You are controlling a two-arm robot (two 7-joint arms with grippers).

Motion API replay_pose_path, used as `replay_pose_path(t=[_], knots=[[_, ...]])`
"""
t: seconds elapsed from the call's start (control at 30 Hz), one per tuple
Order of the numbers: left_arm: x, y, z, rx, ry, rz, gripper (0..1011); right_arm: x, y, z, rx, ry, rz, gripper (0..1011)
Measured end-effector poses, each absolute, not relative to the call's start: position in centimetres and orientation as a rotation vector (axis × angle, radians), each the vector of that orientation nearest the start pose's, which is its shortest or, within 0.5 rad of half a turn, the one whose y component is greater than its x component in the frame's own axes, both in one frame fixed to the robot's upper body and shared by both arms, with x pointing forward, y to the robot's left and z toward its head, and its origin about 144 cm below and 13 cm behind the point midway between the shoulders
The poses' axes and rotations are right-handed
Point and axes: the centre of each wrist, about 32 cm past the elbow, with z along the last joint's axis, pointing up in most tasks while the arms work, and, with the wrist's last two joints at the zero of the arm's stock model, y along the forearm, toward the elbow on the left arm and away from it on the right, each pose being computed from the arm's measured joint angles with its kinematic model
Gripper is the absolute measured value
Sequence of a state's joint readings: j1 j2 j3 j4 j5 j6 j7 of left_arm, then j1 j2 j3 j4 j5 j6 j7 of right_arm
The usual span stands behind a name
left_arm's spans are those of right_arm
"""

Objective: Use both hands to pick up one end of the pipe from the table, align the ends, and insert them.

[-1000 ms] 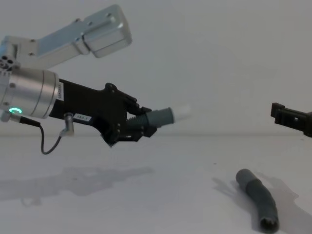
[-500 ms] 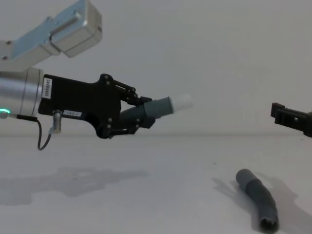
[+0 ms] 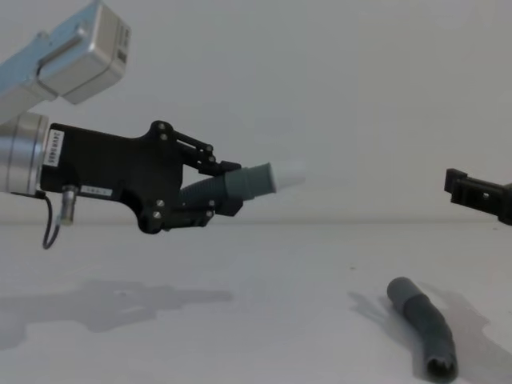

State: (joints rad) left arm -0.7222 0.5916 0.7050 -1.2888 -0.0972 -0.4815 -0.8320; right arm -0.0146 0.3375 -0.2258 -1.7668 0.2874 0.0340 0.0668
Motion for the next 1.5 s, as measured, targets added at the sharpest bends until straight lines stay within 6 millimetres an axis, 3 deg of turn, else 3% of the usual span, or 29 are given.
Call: replay_pose_path(t=[0.97, 1.5], knots=[[59.1, 28.8, 127.5, 0.382, -0.853, 0.179, 332, 44.4, -23.8, 119.1, 0.019, -0.067, -1.232, 1002], [59.1, 28.9, 127.6, 0.384, -0.855, 0.179, 333, 45.9, -24.1, 122.6, -0.055, 0.083, -1.243, 1002]])
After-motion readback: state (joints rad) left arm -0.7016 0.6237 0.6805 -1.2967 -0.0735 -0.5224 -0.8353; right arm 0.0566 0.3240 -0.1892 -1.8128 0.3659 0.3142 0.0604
